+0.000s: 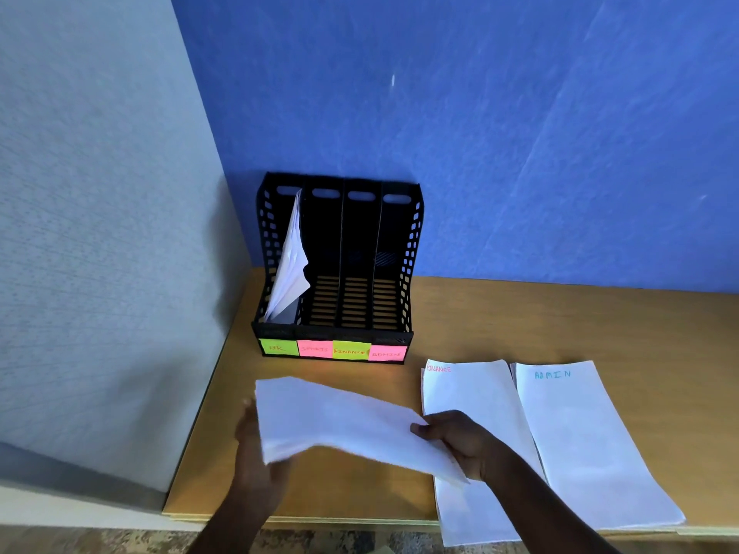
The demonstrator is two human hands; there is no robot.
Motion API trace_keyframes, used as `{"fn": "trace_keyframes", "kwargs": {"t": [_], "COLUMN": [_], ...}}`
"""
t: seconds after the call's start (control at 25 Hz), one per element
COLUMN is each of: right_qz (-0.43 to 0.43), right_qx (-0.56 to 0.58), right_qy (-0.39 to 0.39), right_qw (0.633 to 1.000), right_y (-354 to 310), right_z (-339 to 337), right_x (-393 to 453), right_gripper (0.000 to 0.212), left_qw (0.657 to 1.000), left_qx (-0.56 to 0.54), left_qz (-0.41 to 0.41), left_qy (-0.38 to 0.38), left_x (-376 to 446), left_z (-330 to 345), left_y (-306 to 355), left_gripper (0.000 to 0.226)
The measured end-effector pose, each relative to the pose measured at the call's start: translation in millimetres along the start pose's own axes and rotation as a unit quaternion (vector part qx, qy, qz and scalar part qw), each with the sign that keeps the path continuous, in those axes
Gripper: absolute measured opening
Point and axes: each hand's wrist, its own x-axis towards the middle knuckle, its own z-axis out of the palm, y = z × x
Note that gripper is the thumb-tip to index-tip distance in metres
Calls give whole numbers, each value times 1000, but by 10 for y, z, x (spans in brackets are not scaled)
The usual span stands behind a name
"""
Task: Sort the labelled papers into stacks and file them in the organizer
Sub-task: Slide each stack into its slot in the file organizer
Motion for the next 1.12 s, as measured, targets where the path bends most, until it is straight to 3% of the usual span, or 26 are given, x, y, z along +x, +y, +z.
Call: {"fn": "trace_keyframes", "kwargs": {"t": [0.12,0.24,0.36,0.44,0.52,0.56,0.64,0.76,0.8,0.88,1.0,1.12], "right_qz": [-131,-197,-196,-186,-181,-186,-217,-308,-350,-406,-407,-380], "right_qx": [-2,-1,13,38,44,22,-76,-208,-213,-203,-139,-76], "right_qy": [13,60,107,74,20,27,139,338,354,322,290,299], "right_qw": [991,978,975,979,982,982,963,865,841,831,855,872], "right_y": [28,24,-18,-69,-113,-131,-163,-136,-104,-7,57,30], "right_z": [-36,-30,-26,-64,-84,-76,11,316,449,676,777,653], "right_x": [-37,-74,-31,-29,-33,-29,-9,20,-8,-60,-127,-89], "right_gripper": [52,48,50,45,39,40,32,11,8,7,13,29], "left_qw": [966,940,965,966,960,956,944,923,918,914,921,924], "left_qx": [-44,-64,71,189,240,262,293,299,304,306,262,245], "left_qz": [-227,-271,-163,-74,-33,-8,80,206,228,263,283,288], "left_qy": [-117,-198,-195,-158,-140,-132,-126,-126,-112,-52,49,61], "left_x": [-11,-60,-37,15,93,129,166,60,17,-18,91,137], "left_z": [-77,-93,-9,47,70,82,128,278,333,397,323,251], "left_y": [173,276,249,242,235,230,180,6,-64,-183,-232,-185], "left_gripper": [66,70,34,18,12,12,18,31,31,31,43,35]}}
